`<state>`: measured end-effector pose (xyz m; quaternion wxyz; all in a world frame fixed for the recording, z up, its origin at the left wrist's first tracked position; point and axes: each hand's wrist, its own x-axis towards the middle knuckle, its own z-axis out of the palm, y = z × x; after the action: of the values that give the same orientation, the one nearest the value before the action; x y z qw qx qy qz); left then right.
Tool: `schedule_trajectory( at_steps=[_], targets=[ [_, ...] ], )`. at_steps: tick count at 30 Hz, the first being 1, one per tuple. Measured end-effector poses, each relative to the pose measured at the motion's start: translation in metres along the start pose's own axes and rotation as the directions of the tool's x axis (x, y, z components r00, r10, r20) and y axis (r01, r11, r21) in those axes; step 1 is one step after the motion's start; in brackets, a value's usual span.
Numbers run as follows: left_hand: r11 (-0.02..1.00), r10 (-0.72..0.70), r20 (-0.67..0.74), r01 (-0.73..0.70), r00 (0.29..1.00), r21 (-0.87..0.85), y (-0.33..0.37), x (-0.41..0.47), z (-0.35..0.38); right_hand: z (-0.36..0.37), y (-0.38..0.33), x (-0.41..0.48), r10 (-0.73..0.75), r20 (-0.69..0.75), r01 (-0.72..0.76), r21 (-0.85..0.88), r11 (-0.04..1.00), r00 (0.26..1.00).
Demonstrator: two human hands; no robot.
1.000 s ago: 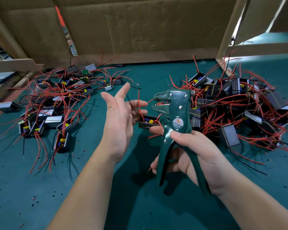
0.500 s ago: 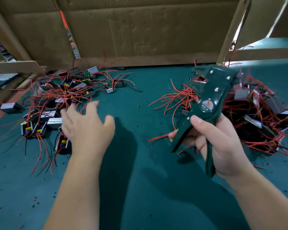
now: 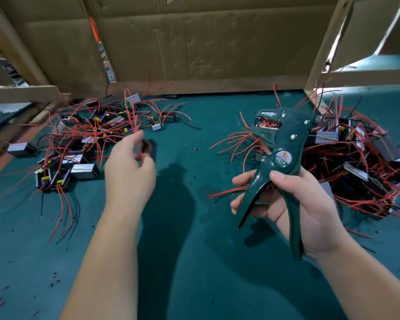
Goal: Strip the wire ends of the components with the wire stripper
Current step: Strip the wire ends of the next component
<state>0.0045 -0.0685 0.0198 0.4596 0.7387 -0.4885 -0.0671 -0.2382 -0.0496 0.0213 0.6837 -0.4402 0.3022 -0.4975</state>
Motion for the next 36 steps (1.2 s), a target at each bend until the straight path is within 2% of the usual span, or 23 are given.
schedule_trajectory(
  at_steps=[1,3,6,11,15,21,25,28,31,34,36],
  targets=[
    [0.987,0.010,0.024,-0.006,1.000,-0.162,0.006,-0.002,0.003,0.001,0.000,-0.001,0.016,0.017,-0.017,0.017,1.000,1.000],
    [0.897,0.010,0.120,0.045,0.993,-0.440,0.015,-0.008,0.009,0.002,0.001,-0.001,0.049,0.044,-0.052,0.050,0.997,0.998],
    [0.735,0.023,0.216,0.130,0.976,-0.666,0.024,-0.015,0.016,0.004,0.000,0.000,0.086,0.053,-0.090,0.084,0.992,0.995],
    [0.560,-0.006,0.292,0.245,0.957,-0.792,0.029,-0.020,0.018,0.007,-0.003,0.000,0.138,0.063,-0.145,0.140,0.979,0.988],
    [0.475,-0.035,0.324,0.301,0.945,-0.827,0.031,-0.021,0.018,0.009,-0.003,-0.001,0.231,0.184,-0.267,0.205,0.942,0.955],
    [0.433,-0.050,0.347,0.333,0.937,-0.837,0.034,-0.026,0.021,0.013,-0.004,-0.001,0.342,0.407,-0.446,0.191,0.875,0.847],
    [0.421,-0.105,0.287,0.304,0.952,-0.854,0.036,-0.026,0.022,0.014,-0.004,-0.002,0.330,0.497,-0.488,0.227,0.843,0.802],
    [0.406,-0.160,0.237,0.283,0.958,-0.869,0.034,-0.023,0.022,0.014,-0.004,-0.002,0.298,0.610,-0.536,0.251,0.806,0.734],
    [0.495,-0.222,0.118,0.216,0.968,-0.841,0.033,-0.021,0.023,0.015,0.000,-0.003,0.331,0.626,-0.576,0.235,0.783,0.706],
    [0.590,-0.273,-0.061,0.117,0.960,-0.799,0.032,-0.020,0.020,0.016,0.005,-0.003,0.364,0.590,-0.584,0.232,0.778,0.720],
    [0.603,-0.333,-0.157,0.082,0.930,-0.793,0.031,-0.016,0.016,0.016,0.006,-0.004,0.388,0.556,-0.580,0.218,0.785,0.735]
  ],
)
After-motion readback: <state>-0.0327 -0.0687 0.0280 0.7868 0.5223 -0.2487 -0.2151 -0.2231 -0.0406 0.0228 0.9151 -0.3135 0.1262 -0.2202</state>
